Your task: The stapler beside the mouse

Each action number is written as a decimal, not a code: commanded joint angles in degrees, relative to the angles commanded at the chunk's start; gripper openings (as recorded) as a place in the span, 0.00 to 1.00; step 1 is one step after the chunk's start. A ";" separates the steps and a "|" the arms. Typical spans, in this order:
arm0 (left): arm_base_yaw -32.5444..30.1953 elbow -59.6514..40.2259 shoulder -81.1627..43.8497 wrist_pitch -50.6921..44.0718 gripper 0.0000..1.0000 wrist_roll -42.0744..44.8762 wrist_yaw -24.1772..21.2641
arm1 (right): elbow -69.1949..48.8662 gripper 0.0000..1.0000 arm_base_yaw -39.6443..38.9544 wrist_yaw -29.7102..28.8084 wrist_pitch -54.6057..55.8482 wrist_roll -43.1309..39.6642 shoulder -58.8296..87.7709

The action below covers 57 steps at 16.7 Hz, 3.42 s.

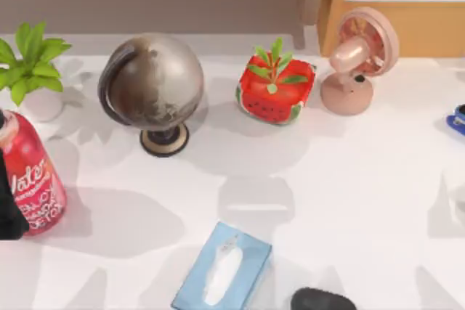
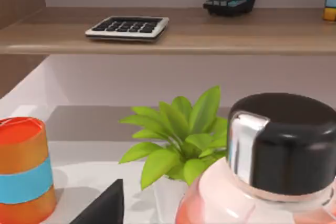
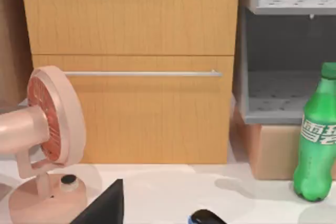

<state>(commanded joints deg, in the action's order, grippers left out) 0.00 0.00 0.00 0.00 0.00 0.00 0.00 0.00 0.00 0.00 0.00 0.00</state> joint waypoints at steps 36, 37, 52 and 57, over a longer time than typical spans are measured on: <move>0.00 0.00 0.00 0.00 1.00 0.00 0.00 | -99.08 1.00 3.17 -0.08 -63.96 -47.42 125.22; 0.00 0.00 0.00 0.00 1.00 0.00 0.00 | -98.43 1.00 3.26 -0.04 -63.15 -47.34 125.54; 0.00 0.00 0.00 0.00 1.00 0.00 0.00 | -93.12 0.55 3.37 -0.07 -54.66 -47.44 128.60; 0.00 0.00 0.00 0.00 1.00 0.00 0.00 | -93.12 0.17 3.37 -0.07 -54.66 -47.44 128.60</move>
<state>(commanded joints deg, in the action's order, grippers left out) 0.00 0.00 0.00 0.00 0.00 0.00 -93.12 3.37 -0.07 -54.66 -47.44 128.60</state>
